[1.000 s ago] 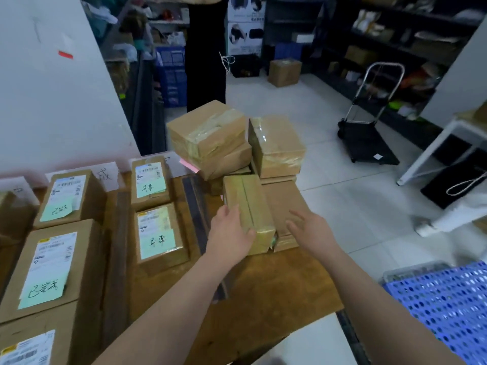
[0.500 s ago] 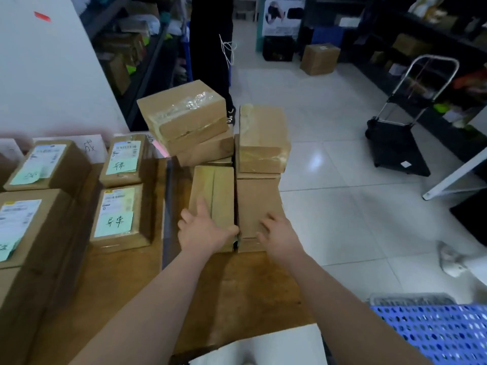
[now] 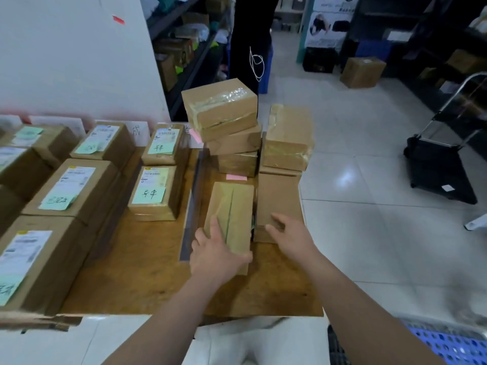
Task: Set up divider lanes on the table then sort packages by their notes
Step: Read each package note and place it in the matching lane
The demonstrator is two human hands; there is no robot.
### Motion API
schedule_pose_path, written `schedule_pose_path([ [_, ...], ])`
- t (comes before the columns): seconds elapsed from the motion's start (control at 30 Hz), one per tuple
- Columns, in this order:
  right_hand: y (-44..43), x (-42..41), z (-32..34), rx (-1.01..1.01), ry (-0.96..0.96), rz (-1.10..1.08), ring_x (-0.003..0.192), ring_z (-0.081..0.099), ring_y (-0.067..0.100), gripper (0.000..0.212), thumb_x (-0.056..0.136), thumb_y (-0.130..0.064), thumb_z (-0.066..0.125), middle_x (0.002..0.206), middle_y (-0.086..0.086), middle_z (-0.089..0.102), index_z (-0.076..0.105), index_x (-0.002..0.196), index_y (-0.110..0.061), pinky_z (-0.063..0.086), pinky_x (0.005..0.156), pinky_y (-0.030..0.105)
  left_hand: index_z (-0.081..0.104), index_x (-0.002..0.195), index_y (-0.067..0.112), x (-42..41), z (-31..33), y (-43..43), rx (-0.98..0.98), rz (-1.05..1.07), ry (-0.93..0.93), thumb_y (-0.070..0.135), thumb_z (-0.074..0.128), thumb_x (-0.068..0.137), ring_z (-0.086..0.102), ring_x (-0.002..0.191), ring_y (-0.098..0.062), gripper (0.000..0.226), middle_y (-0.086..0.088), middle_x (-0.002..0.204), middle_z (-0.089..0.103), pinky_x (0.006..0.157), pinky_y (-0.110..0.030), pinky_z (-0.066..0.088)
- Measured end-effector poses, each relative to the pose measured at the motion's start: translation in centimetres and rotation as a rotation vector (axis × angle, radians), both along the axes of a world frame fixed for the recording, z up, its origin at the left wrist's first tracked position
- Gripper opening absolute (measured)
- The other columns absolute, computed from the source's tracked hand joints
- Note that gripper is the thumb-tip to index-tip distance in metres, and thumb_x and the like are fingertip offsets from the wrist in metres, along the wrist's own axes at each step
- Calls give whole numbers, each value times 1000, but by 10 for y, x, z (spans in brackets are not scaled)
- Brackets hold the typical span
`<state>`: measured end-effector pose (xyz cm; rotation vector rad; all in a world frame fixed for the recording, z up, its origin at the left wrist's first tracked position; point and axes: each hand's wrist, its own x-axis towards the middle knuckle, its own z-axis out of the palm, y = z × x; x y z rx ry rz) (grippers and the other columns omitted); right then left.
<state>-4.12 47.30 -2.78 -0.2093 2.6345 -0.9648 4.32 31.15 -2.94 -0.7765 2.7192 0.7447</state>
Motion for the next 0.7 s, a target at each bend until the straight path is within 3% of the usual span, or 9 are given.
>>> schedule_pose_path([
  [0.1, -8, 20, 4, -56, -5, 18, 129, 48, 15, 51, 95, -38, 57, 142, -3, 51, 47, 142, -21, 38, 107, 30, -14, 150, 24, 19, 1, 0, 26, -2, -5, 71, 67, 63, 29, 135, -32, 128, -11, 147, 20, 107, -47, 37],
  [0.23, -19, 54, 6, -181, -154, -7, 119, 57, 13, 55, 90, -35, 65, 131, -1, 60, 49, 139, -17, 45, 102, 32, -17, 150, 17, 53, -1, -3, 54, -38, -6, 76, 66, 60, 26, 139, -31, 136, -9, 150, 16, 111, -45, 34],
  [0.33, -21, 85, 0, -274, -221, -84, 113, 61, 12, 59, 86, -27, 71, 125, -1, 65, 50, 139, -13, 50, 100, 39, -3, 152, 14, 81, -6, -9, 120, -64, 43, 76, 69, 58, 30, 137, -29, 133, -7, 148, 21, 110, -44, 38],
  [0.4, -20, 102, -4, -271, -224, -110, 112, 61, 11, 59, 86, -24, 71, 124, -2, 66, 49, 140, -14, 50, 99, 39, 17, 148, 14, 97, -9, -16, 222, -53, 120, 68, 73, 63, 40, 129, -26, 115, -5, 140, 31, 105, -41, 42],
  [0.47, -18, 117, -4, -238, -206, -127, 108, 62, 11, 55, 86, -25, 70, 119, -2, 67, 52, 137, -19, 50, 98, 38, 31, 143, 17, 109, -11, -22, 309, -24, 177, 56, 67, 80, 49, 118, -24, 83, -4, 132, 38, 99, -39, 44],
  [0.6, -11, 142, -5, -286, -210, -166, 108, 63, 11, 52, 88, -20, 69, 119, -1, 67, 53, 137, -21, 51, 97, 38, 47, 137, 18, 122, -10, -33, 413, 31, 218, 42, 38, 101, 55, 111, -23, 44, -5, 130, 52, 97, -37, 45],
  [0.7, -1, 155, -3, -312, -205, -191, 106, 63, 12, 55, 89, -14, 67, 122, 1, 65, 48, 139, -25, 53, 94, 36, 55, 117, 27, 129, -10, -32, 593, 95, 252, 30, 37, 103, 59, 107, -21, 23, -1, 119, 62, 95, -44, 50],
])
